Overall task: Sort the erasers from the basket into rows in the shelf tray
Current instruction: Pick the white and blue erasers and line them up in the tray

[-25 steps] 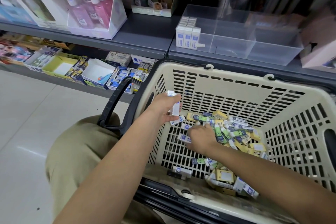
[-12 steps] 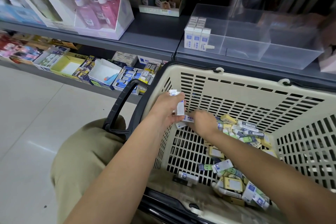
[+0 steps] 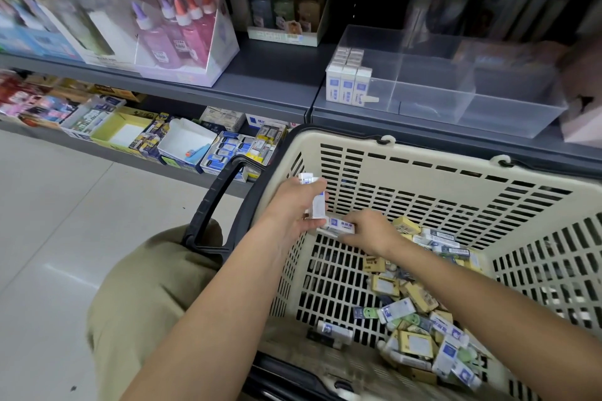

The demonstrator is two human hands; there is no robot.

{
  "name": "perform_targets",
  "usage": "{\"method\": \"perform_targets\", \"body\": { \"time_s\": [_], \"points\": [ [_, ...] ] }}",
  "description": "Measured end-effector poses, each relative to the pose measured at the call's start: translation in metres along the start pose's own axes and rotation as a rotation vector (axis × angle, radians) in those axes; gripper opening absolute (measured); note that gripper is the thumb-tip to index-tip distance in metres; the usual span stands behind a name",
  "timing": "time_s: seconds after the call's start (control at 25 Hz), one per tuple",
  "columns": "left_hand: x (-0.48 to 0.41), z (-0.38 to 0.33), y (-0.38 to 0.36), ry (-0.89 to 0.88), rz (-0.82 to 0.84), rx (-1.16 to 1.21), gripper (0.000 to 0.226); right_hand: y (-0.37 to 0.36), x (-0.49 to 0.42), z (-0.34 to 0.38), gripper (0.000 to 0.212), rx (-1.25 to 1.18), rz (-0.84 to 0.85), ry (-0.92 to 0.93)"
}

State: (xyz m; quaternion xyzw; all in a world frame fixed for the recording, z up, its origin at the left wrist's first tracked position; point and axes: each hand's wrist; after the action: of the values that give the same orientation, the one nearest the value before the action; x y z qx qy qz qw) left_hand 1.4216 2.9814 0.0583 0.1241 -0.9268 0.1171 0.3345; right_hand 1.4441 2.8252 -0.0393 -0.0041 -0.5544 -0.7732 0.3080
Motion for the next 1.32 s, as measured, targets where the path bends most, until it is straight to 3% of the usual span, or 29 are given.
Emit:
{"method": "perform_targets", "body": {
  "time_s": [0.12, 0.2, 0.36, 0.44, 0.64, 0.8, 0.92, 1.08, 1.16, 1.32],
  "points": [
    [0.000, 0.001, -0.004, 0.017, -0.020, -0.115, 0.012, 0.034, 0.026, -0.006, 0.017, -0.069, -0.117, 0.165],
    [0.002, 0.002, -0.007, 0.123, 0.009, -0.208, 0.015, 0.054, 0.042, -0.005, 0.024, -0.065, -0.181, 0.283],
    [0.011, 0.004, -0.011, 0.415, 0.278, -0.236, 0.034, 0.081, 0.058, 0.005, 0.034, -0.020, -0.243, 0.404],
    [0.012, 0.006, -0.012, 0.445, 0.395, -0.143, 0.042, 0.089, 0.062, 0.008, 0.036, -0.035, -0.253, 0.390],
    [0.014, 0.004, -0.014, 0.310, 0.392, 0.212, 0.023, 0.099, 0.071, 0.009, 0.026, -0.345, -0.415, 0.126],
    [0.018, 0.002, -0.023, 0.153, 0.480, 0.295, 0.040, 0.099, 0.071, 0.028, 0.011, -0.328, -0.418, -0.007],
    [0.019, -0.001, -0.024, 0.055, 0.509, 0.354, 0.052, 0.104, 0.071, 0.039, 0.020, -0.230, -0.446, -0.018],
    [0.017, -0.014, -0.026, 0.006, 0.503, 0.475, 0.033, 0.114, 0.068, 0.051, 0.021, -0.213, -0.445, 0.094],
    [0.014, -0.026, -0.027, -0.021, 0.469, 0.463, 0.028, 0.125, 0.062, 0.051, 0.017, -0.325, -0.429, 0.123],
    [0.002, -0.059, -0.023, -0.146, 0.397, 0.304, 0.034, 0.153, 0.048, 0.038, 0.015, -0.804, -0.381, 0.042]
  ]
}}
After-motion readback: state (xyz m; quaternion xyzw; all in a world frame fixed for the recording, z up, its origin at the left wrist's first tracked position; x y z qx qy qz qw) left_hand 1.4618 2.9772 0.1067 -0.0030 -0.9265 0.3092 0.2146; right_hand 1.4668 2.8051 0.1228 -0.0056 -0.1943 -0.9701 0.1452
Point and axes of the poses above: each hand's wrist, its own x-axis away from the middle knuckle, its own y-axis out of the back of the hand, z = x × y, and after that the axes turned 8 degrees about x, right-handed
